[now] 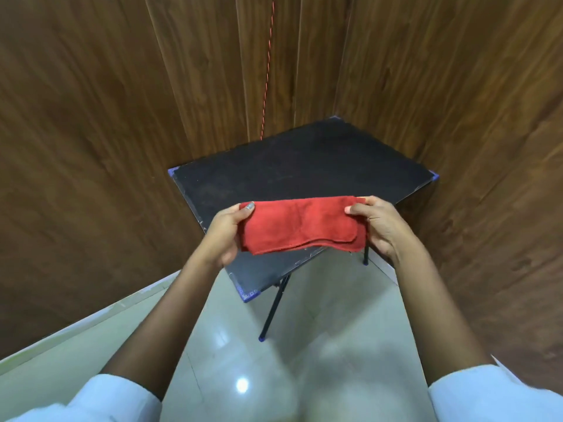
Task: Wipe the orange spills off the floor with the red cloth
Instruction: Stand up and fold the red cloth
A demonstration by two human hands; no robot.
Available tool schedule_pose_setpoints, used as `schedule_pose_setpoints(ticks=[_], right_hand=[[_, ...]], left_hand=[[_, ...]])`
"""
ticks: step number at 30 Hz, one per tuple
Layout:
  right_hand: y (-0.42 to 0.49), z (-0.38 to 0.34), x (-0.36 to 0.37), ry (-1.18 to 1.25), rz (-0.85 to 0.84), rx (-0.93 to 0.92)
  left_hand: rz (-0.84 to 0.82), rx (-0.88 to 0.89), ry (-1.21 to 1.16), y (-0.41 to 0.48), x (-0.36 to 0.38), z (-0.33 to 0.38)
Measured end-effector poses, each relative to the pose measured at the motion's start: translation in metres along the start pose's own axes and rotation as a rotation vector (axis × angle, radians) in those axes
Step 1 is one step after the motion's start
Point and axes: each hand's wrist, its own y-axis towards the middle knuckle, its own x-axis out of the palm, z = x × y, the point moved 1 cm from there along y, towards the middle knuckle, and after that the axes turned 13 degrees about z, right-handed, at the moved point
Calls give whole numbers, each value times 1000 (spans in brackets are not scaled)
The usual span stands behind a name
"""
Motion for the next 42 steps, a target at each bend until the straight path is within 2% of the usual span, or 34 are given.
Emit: schedule_pose_setpoints(ticks=[2, 4, 5, 7, 9, 12, 15, 17, 22, 25, 29, 32, 35, 39, 42], right_hand=[[7, 8, 3, 87, -131, 171], [6, 21, 12, 24, -243, 307], [7, 27, 16, -4, -256, 345], [14, 33, 21, 47, -175, 359], [21, 30, 23, 120, -113, 321], [26, 23, 27, 168, -100, 282], [29, 18, 30, 170, -132, 223], [32, 17, 32, 143, -145, 186], [39, 20, 38, 111, -86, 142], [39, 23, 44, 109, -77, 123], [41, 23, 49, 98, -77, 119], [46, 26, 48, 69, -27, 154], [47, 31, 50, 20, -7, 193], [55, 33, 57, -37, 39, 178], [57, 30, 61, -8, 2, 156]], left_hand=[[-8, -91, -93, 8, 3, -1], [-5, -216, -178, 16, 7, -5], [-19, -268, -199, 19, 6, -5], [-76, -302, -159, 24, 2, -6], [-102, -230, -30, 31, -2, -10], [-15, -63, 216, 46, -9, -17], [-62, 74, 463, 55, -12, -22], [-18, 83, 483, 56, -12, -25], [278, 178, 487, 58, -16, -33], [389, 142, 502, 64, -19, -39], [418, 164, 445, 70, -24, -44], [395, 127, 237, 72, -30, -39], [280, -69, -135, 74, -32, -33], [152, -285, -273, 80, -33, -26], [116, -492, -374, 82, -35, -23]])
